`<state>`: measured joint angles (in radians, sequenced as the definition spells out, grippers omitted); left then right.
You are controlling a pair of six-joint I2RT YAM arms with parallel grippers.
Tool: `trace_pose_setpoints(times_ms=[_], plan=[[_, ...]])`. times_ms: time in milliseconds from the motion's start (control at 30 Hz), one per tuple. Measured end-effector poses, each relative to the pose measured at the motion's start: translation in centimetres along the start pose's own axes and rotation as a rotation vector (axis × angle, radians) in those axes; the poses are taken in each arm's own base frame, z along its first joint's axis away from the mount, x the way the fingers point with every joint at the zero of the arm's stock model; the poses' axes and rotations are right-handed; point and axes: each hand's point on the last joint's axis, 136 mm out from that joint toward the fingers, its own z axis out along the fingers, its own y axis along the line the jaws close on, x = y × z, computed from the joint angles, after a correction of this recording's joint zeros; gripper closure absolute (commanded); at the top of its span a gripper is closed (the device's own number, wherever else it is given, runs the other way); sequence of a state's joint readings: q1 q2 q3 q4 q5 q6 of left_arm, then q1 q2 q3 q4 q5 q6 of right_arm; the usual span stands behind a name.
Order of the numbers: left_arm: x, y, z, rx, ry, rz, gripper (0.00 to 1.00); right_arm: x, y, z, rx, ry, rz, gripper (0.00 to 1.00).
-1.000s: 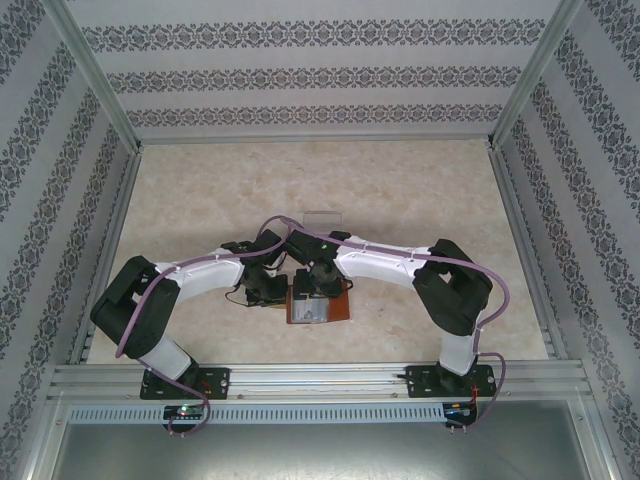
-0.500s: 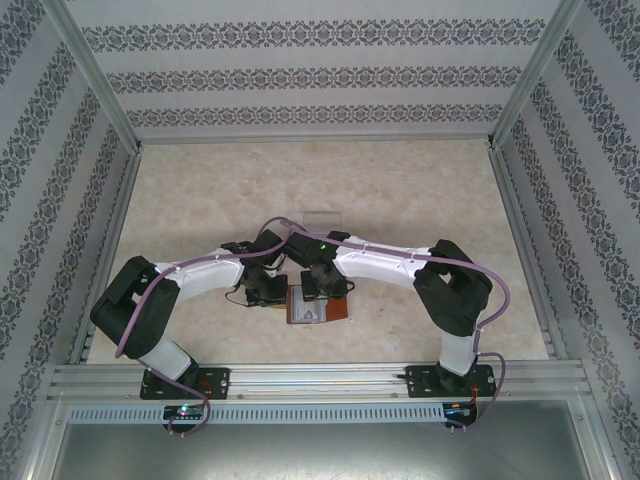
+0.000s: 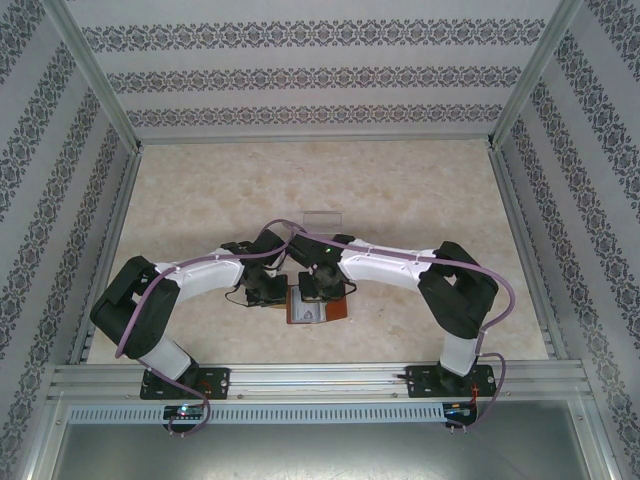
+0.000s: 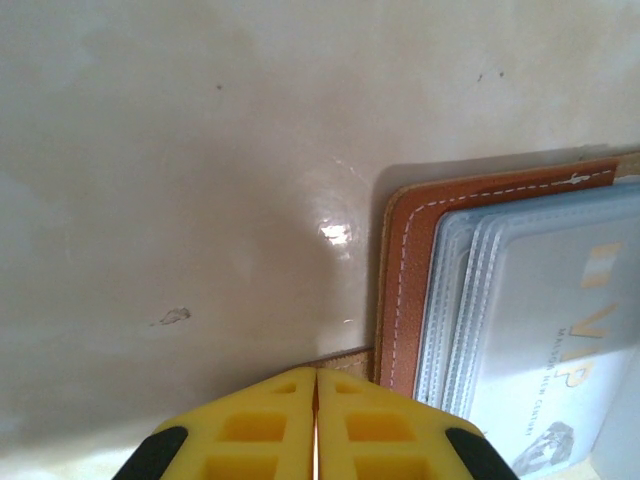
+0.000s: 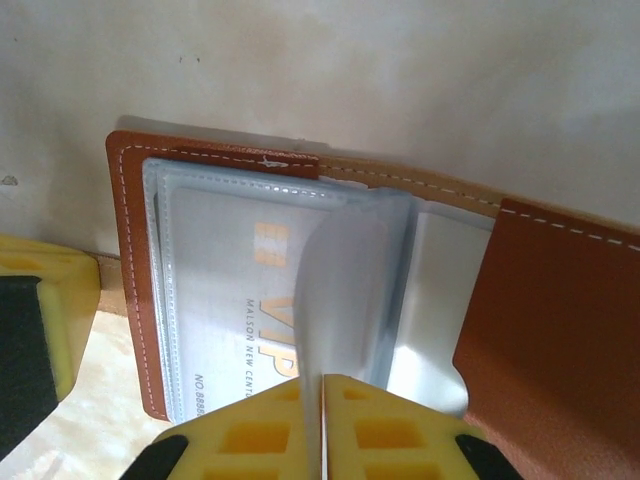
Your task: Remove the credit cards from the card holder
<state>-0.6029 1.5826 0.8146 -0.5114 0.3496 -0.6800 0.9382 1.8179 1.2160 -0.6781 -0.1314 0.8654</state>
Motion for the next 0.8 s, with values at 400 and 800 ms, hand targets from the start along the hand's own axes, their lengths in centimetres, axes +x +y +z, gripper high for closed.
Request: trace_pose_setpoints(times_ms=[400,800], plan=[[0.0,0.0,0.0,0.001,0.000,0.004,0.92,-0.1,-3.9,-1.0,0.161,-0.020,-0.019,0.80],[0.0,0.0,0.0,0.000,0.000,0.004,0.92,-0.1,-6.5,-1.0,0.275,-0.011,-0.048,0.71]])
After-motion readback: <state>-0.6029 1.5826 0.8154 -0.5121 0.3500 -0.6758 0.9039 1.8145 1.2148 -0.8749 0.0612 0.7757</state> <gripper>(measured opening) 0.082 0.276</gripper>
